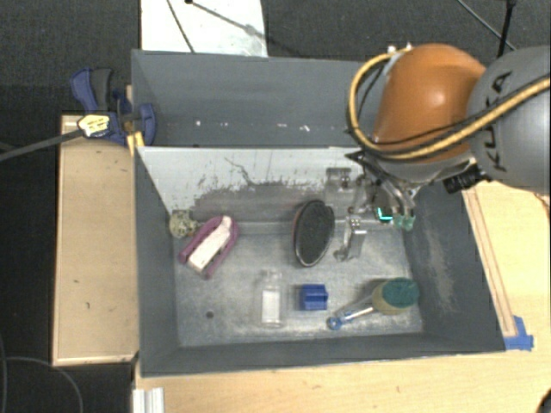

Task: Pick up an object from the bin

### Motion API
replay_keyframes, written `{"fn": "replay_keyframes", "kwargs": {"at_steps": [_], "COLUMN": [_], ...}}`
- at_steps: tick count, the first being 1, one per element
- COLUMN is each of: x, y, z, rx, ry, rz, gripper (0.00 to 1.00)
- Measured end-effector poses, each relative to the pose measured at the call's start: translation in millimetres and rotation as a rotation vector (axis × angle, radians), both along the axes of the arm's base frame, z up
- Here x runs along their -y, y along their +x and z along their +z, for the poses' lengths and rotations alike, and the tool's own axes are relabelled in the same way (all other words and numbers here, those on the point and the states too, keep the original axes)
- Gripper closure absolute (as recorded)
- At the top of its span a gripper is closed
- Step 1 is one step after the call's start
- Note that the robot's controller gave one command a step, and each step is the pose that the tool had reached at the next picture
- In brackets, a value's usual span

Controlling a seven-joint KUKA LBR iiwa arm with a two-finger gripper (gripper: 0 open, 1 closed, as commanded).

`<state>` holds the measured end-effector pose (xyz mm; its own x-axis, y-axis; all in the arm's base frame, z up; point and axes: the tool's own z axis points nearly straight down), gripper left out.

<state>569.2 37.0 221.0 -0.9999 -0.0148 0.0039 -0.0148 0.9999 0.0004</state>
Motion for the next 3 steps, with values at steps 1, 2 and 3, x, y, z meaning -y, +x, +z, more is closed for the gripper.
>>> {"fn": "replay_keyframes", "kwargs": {"at_steps": [1,2,3], "x": [67,22,24], "y": [-55.0,-63.1,-61.2], "z": [-90,-154,-151], "rx": [-0.002,-0.001,0.006], "ry": [0.000,0.002,0.001], "rz": [0.127,0.049,0.046], "gripper": [0.00,0.00,1.00]}}
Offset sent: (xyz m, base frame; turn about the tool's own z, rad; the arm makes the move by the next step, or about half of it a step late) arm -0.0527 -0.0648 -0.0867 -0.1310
